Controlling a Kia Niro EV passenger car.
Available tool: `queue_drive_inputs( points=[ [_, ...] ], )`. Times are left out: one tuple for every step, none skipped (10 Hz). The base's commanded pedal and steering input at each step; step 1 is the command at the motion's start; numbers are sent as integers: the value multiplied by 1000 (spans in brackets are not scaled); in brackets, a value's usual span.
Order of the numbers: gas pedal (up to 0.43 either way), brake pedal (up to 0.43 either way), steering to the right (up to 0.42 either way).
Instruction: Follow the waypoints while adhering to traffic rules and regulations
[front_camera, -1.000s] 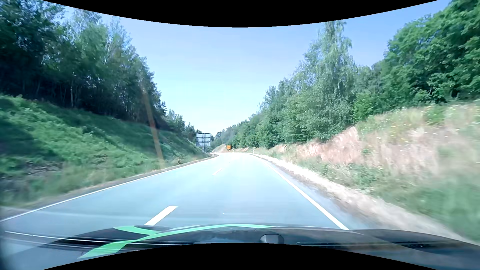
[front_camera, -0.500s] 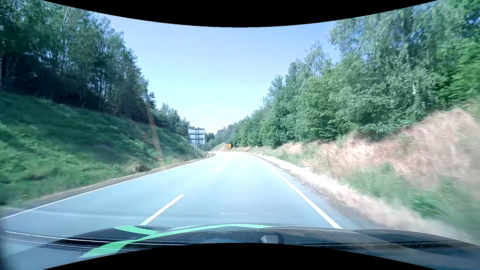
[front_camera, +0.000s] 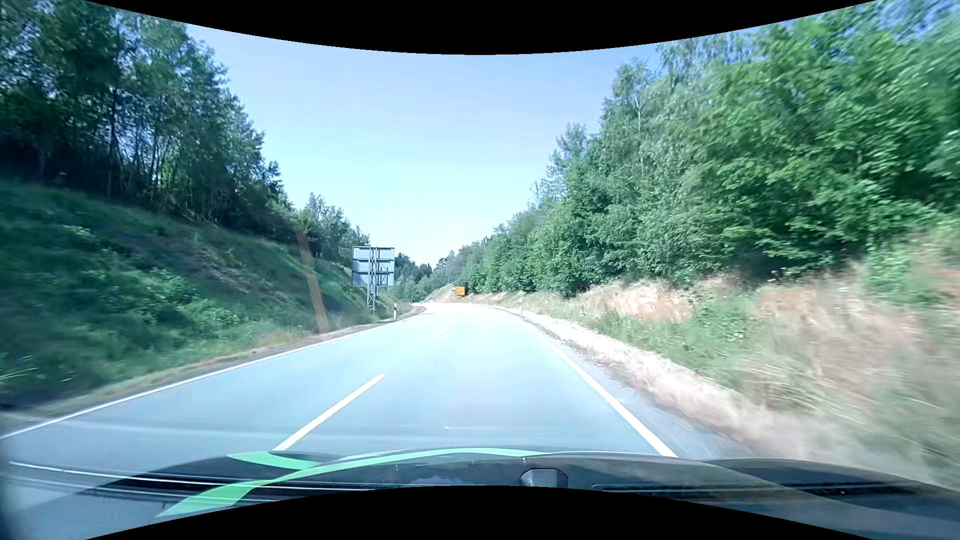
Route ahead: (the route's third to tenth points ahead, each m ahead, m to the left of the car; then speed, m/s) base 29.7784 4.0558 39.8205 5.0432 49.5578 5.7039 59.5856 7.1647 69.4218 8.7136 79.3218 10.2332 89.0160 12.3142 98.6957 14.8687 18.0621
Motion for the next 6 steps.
queue_drive_inputs(
  points=[
    [79, 0, -13],
    [87, 0, -14],
    [87, 0, -14],
    [87, 0, -14],
    [98, 0, -15],
    [110, 0, -15]
  ],
)
